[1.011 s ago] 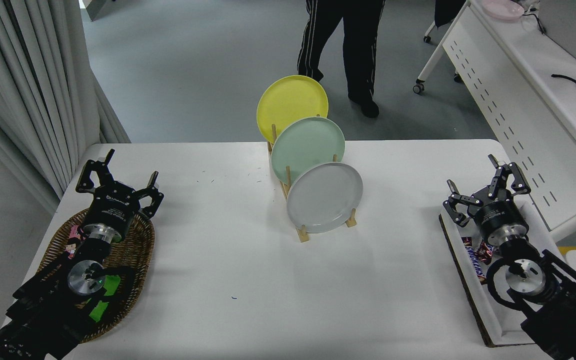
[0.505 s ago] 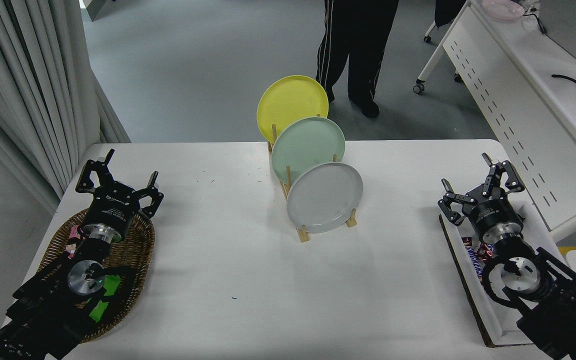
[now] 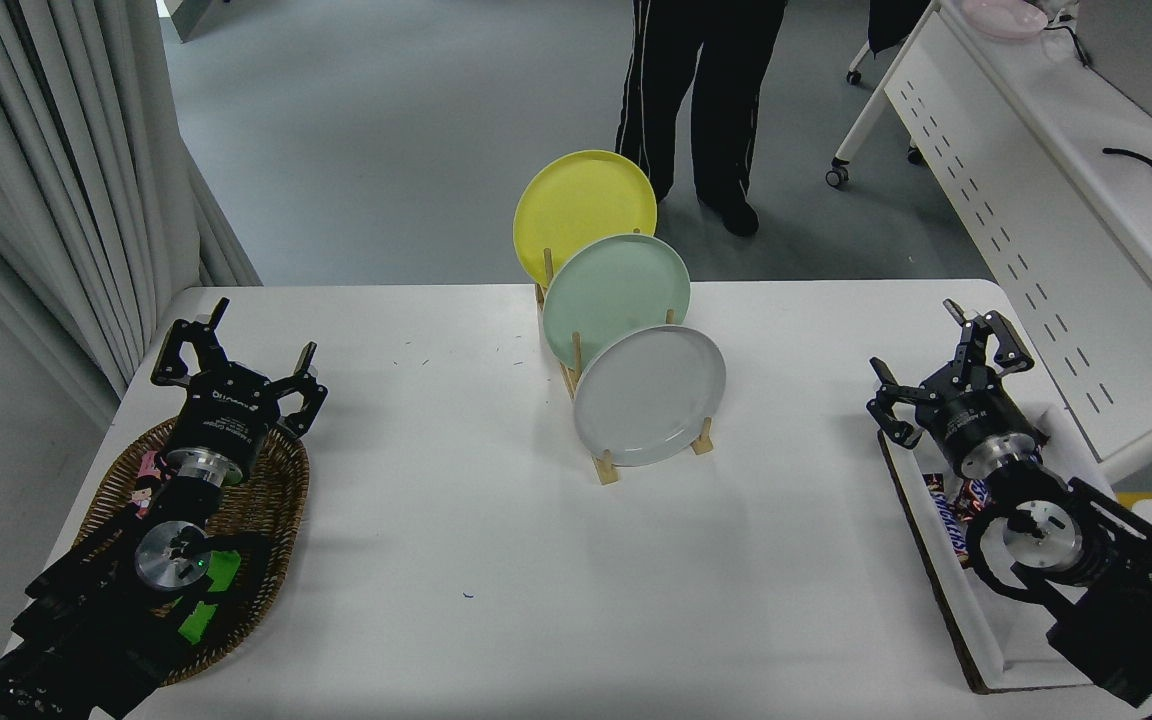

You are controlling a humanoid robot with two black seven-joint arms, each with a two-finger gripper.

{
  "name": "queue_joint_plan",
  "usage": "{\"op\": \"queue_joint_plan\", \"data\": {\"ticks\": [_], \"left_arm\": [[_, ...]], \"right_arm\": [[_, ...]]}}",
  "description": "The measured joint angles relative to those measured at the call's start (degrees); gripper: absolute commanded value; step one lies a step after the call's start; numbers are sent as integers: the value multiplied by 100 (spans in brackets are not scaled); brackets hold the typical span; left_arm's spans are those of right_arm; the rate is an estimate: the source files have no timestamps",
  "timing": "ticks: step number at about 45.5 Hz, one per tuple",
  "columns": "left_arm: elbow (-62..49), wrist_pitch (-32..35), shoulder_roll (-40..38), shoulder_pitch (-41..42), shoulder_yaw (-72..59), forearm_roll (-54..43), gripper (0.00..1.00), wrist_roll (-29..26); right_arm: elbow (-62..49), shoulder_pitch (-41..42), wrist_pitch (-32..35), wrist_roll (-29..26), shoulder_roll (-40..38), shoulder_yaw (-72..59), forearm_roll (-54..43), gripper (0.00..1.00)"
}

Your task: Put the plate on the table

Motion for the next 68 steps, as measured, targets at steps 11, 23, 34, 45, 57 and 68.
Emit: {"op": "queue_joint_plan", "data": {"ticks": [11,23,34,45,57,68], "left_arm": [[0,-1,-3,1,2,4,100,1],[-2,-1,-3,1,4,2,100,1],[-1,-1,-3,1,4,2,100,1],[0,1,-3,1,3,2,100,1],[1,1,-3,1,3,2,100,1],[1,1,-3,1,3,2,100,1]], "right_arm": [[971,638,-39,-5,-784,-1449,414,100],[2106,1605,-137,-7,-1573,-2892,555,100],[2749,2348,-199,-3,-1899,-3672,599,100],[3147,2884,-332,-58,-1822,-4022,927,100],[3259,3321,-439,-912,-1493,-4375,1374,100],[3212,3479,-536,-1465,-1277,-4389,1496,100]]}}
